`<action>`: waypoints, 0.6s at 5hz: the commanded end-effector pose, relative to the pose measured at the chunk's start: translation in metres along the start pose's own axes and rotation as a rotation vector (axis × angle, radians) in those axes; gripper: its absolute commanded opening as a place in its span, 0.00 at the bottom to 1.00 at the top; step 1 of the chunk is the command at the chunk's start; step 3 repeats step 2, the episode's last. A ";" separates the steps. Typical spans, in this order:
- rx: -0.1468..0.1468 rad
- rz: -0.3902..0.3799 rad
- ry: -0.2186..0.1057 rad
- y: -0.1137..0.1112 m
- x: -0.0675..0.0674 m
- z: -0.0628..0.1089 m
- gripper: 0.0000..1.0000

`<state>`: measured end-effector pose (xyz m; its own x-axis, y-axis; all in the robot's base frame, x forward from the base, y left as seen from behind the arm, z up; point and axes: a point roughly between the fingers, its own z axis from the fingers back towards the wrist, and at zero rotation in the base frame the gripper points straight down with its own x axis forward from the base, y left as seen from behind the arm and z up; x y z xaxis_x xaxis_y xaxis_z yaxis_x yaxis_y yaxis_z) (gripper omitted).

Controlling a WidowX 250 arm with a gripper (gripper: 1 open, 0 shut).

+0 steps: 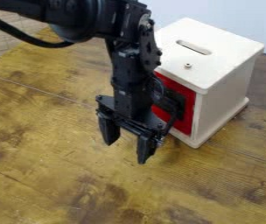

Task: Close the drawer

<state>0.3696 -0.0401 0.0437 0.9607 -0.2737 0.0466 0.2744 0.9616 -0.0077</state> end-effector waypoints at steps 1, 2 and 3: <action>0.009 -0.046 -0.042 0.007 0.005 0.015 1.00; 0.016 0.026 -0.033 0.010 0.001 0.017 1.00; 0.016 0.026 -0.033 0.010 0.001 0.017 1.00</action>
